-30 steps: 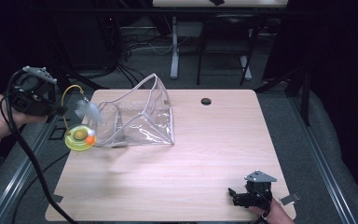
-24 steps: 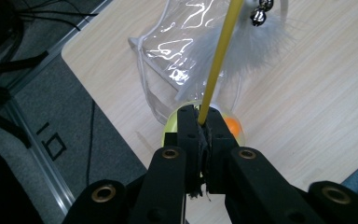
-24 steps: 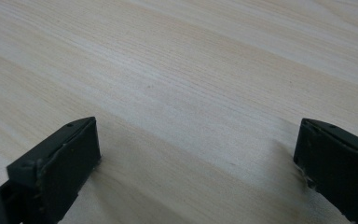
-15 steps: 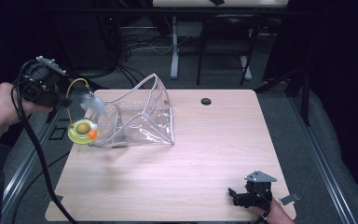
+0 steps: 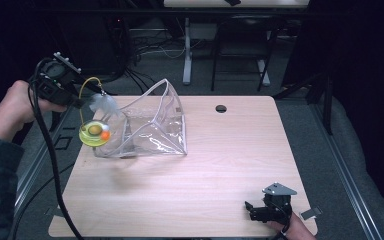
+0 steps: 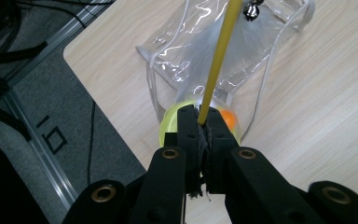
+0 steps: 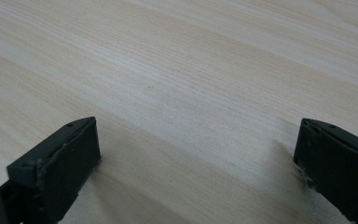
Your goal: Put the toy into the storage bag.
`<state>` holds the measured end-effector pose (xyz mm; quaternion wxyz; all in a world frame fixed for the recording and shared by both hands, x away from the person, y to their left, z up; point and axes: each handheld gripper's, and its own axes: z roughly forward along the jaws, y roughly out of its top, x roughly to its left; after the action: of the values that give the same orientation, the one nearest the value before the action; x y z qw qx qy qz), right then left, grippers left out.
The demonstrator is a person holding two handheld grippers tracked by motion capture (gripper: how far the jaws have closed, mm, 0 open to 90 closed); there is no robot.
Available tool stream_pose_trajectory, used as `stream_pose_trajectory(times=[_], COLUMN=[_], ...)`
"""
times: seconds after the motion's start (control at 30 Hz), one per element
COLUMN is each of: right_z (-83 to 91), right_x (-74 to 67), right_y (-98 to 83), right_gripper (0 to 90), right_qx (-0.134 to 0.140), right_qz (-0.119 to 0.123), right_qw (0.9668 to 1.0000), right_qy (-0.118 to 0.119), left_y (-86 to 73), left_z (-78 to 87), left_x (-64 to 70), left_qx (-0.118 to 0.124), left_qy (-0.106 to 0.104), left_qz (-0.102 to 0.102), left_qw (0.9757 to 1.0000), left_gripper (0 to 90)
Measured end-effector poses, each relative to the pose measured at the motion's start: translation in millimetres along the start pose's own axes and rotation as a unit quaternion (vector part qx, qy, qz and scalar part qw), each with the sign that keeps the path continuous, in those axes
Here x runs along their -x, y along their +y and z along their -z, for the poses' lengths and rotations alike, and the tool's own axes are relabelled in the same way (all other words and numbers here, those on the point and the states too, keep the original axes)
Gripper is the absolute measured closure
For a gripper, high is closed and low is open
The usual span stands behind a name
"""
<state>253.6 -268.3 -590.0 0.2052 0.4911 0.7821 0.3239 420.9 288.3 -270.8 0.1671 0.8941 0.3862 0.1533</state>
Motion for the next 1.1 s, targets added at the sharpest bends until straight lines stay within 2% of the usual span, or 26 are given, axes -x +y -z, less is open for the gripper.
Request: stream_pose_trajectory(times=[0.5, 1.1], right_z=[0.0, 0.0], right_x=[0.0, 0.0], right_y=[0.0, 0.0], right_gripper=[0.0, 0.0], right_qx=[0.0, 0.0], right_qz=[0.0, 0.0], right_qw=[1.0, 1.0], right_qy=[0.0, 0.0], left_y=[13.6, 26.4], left_z=[-14.9, -34.0], left_x=[-4.8, -6.4], left_qx=[-0.017, -0.023], left_qy=[-0.008, -0.022], left_qz=[0.002, 0.002], left_qw=[0.9998, 0.9995], left_gripper=[87.6, 87.6])
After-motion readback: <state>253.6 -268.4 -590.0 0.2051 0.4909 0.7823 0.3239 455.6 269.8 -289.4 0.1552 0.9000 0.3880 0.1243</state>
